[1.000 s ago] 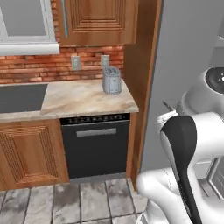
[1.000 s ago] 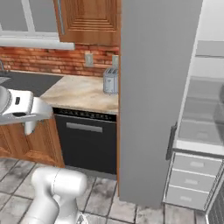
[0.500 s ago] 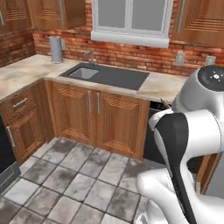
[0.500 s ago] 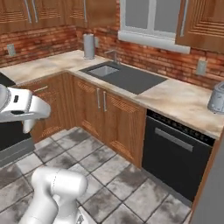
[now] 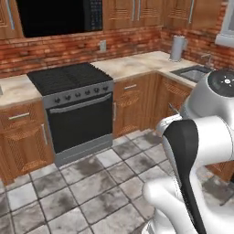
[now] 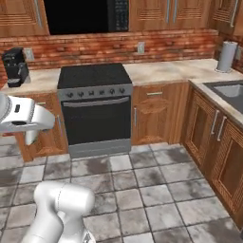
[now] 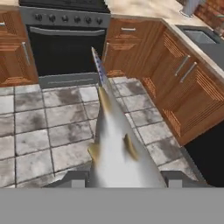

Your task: Gather the mushroom and lime from the fridge and place them on a tray on the dining counter. Then gather the chicken drumstick and fish from the fridge and place them on the other tray.

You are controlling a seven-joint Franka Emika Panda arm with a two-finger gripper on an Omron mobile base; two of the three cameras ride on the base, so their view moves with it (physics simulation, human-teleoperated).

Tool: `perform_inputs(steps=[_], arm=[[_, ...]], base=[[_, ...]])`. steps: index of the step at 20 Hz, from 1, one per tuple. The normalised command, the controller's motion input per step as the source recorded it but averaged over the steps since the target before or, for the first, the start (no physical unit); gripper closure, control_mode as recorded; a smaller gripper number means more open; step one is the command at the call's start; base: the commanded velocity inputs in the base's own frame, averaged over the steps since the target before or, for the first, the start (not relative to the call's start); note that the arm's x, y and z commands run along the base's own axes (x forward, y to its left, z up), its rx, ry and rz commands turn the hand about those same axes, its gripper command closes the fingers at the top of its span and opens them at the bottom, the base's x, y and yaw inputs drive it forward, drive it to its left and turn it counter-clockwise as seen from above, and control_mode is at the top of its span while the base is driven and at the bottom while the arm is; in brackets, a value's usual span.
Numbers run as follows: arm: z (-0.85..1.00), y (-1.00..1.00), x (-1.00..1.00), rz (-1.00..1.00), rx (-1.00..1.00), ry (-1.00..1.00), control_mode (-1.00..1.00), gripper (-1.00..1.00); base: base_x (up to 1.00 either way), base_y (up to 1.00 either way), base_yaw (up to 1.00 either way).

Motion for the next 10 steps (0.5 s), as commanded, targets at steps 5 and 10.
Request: perform_inputs(steps=[5,10], arm=[[0.0,0.0,0.0,0.0,0.0,0.0,1.0,1.0],[0.0,0.0,0.0,0.0,0.0,0.0,1.0,1.0]], base=[[-0.16,0.41,0.83],[-0.02,0.42,0.78]])
